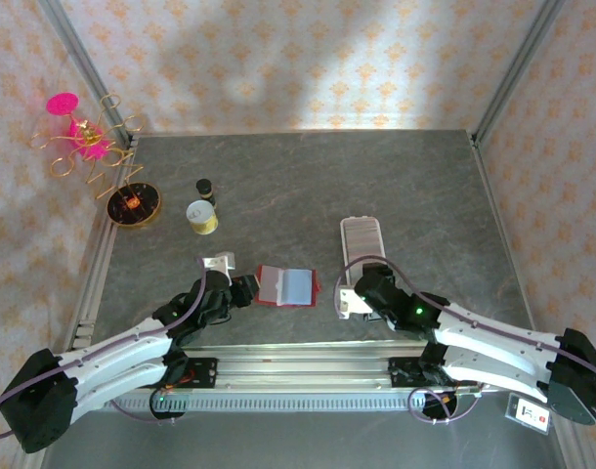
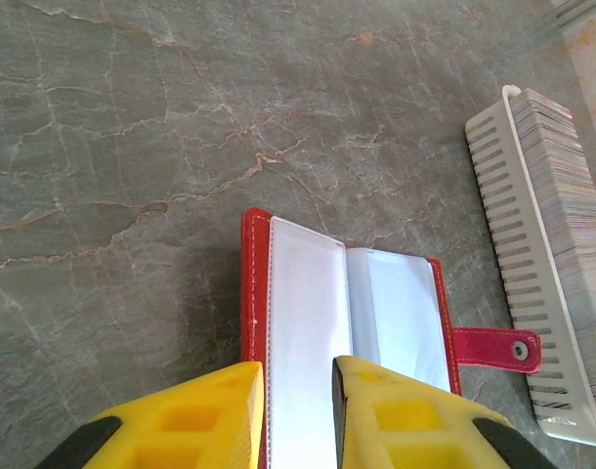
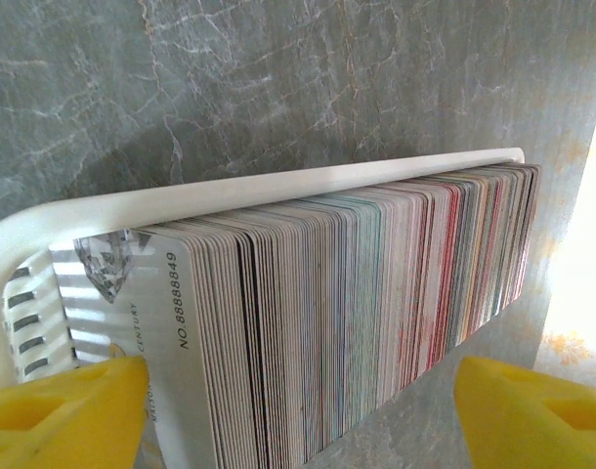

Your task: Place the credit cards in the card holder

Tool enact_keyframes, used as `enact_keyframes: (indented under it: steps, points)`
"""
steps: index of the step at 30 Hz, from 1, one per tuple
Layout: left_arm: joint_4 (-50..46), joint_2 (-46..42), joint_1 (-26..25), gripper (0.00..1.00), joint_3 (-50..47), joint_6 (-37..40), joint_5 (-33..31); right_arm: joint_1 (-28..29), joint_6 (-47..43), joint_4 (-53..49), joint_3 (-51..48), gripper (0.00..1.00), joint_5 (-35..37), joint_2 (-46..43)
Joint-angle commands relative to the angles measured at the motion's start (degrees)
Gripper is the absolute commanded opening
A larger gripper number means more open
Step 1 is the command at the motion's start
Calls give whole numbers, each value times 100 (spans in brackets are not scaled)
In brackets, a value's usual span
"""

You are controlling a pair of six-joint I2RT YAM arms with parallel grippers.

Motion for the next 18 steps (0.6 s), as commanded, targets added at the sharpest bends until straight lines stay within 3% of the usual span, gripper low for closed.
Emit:
enact_keyframes:
  steps: [1, 18]
  points:
    - [44, -14, -7, 25, 167, -9, 85, -81, -103, 177, -98, 79, 226, 112]
    - [82, 13, -13, 21, 130, -65, 154, -255, -250, 158, 94, 47, 161, 295]
